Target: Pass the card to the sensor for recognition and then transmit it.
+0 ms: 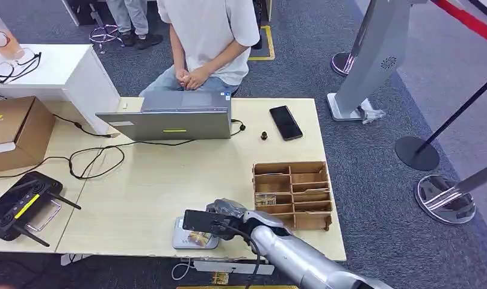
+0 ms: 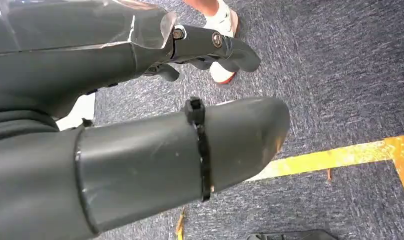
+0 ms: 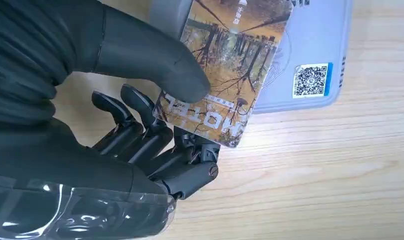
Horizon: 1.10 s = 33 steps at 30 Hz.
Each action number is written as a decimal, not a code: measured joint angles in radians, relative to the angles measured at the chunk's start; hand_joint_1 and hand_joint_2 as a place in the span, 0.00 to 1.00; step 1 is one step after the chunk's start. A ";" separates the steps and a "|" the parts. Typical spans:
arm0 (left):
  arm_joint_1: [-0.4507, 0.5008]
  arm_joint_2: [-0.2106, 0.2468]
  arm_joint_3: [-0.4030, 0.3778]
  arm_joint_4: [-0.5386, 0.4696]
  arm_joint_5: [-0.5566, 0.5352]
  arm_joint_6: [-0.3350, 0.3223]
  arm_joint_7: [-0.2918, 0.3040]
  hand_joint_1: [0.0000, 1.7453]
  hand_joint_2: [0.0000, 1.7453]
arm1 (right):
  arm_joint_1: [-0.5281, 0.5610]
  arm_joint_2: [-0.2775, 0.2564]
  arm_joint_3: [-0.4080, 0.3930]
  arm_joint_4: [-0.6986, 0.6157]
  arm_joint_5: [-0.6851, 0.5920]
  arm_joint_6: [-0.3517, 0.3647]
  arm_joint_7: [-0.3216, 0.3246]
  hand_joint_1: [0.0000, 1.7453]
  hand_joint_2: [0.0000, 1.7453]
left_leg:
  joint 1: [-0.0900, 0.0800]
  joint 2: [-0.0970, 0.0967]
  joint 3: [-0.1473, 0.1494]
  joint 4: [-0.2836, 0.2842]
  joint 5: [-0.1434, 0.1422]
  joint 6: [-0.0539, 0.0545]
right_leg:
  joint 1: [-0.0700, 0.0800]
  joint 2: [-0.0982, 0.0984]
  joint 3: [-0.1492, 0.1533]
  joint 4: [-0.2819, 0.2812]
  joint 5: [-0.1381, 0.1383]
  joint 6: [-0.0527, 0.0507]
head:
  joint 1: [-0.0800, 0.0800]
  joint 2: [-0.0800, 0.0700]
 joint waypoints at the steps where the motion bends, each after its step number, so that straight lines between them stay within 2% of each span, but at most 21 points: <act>1: 0.000 0.000 0.000 0.000 0.000 0.000 0.000 0.00 0.00 | 0.000 0.000 0.000 0.000 0.000 0.000 0.000 1.00 1.00 | 0.000 0.000 0.000 0.000 0.000 0.000 | 0.000 0.000 0.000 0.000 0.000 0.000 | 0.000 0.000; 27: -0.001 -0.010 0.000 0.000 0.001 0.016 0.011 0.00 0.00 | -0.001 0.002 -0.005 0.006 0.030 0.000 0.000 1.00 1.00 | 0.000 0.000 0.000 0.000 0.000 0.000 | 0.000 0.000 0.000 0.000 0.000 0.000 | 0.000 0.000; 33: 0.000 -0.011 0.000 0.000 0.002 0.016 0.011 0.00 0.00 | 0.000 0.002 -0.018 0.005 0.003 0.016 -0.011 1.00 1.00 | 0.000 0.000 0.000 0.000 0.000 0.000 | 0.000 0.000 0.000 0.000 0.000 0.000 | 0.000 0.000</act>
